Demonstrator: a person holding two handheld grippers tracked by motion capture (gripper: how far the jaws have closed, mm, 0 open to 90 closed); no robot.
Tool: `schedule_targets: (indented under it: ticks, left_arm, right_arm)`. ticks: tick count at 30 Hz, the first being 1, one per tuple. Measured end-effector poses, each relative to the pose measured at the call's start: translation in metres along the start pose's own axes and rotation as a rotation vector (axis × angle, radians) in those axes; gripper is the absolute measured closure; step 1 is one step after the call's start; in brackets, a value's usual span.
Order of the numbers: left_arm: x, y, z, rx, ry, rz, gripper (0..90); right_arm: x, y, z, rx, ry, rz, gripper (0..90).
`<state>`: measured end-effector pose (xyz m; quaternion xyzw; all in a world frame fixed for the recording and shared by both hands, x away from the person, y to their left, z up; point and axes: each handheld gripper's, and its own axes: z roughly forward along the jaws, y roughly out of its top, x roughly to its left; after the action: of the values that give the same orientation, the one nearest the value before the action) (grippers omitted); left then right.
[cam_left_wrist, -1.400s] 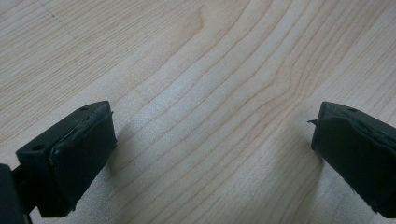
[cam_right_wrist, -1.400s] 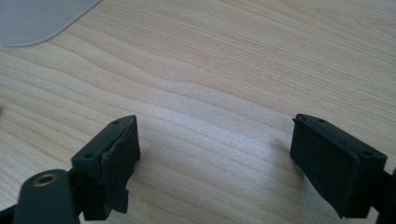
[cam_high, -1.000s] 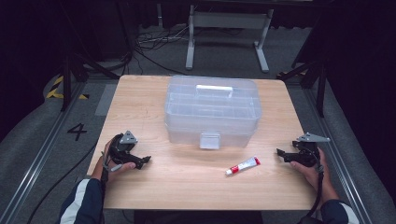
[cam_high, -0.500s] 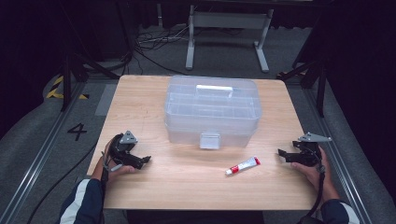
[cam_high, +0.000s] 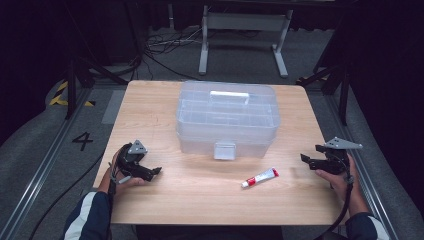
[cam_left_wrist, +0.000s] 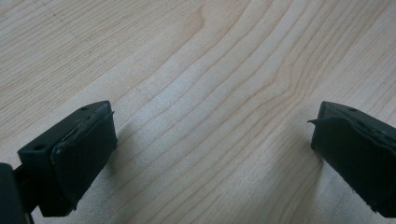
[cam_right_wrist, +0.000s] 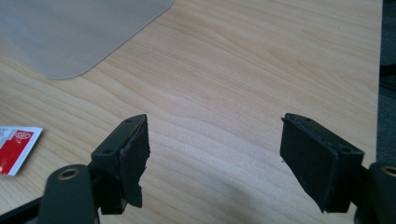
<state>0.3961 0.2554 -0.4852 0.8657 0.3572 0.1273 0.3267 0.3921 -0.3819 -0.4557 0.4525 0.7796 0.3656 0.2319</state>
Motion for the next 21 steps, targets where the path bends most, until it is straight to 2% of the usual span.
schedule_targets:
  ticks: [5,17,21]
  left_arm:
    - [0.000,0.000,0.000,0.000,0.001,0.001,0.4]
    - [0.000,0.000,0.000,-0.001,-0.001,0.000,0.4]
    - [0.000,0.000,0.000,-0.001,-0.001,-0.001,0.4]
  right_arm:
    - [0.001,0.009,-0.004,-0.009,0.006,-0.017,25.1]
    - [0.002,0.046,-0.021,-0.076,0.004,-0.061,26.7]
    - [0.002,0.053,-0.023,-0.088,0.005,-0.067,27.5]
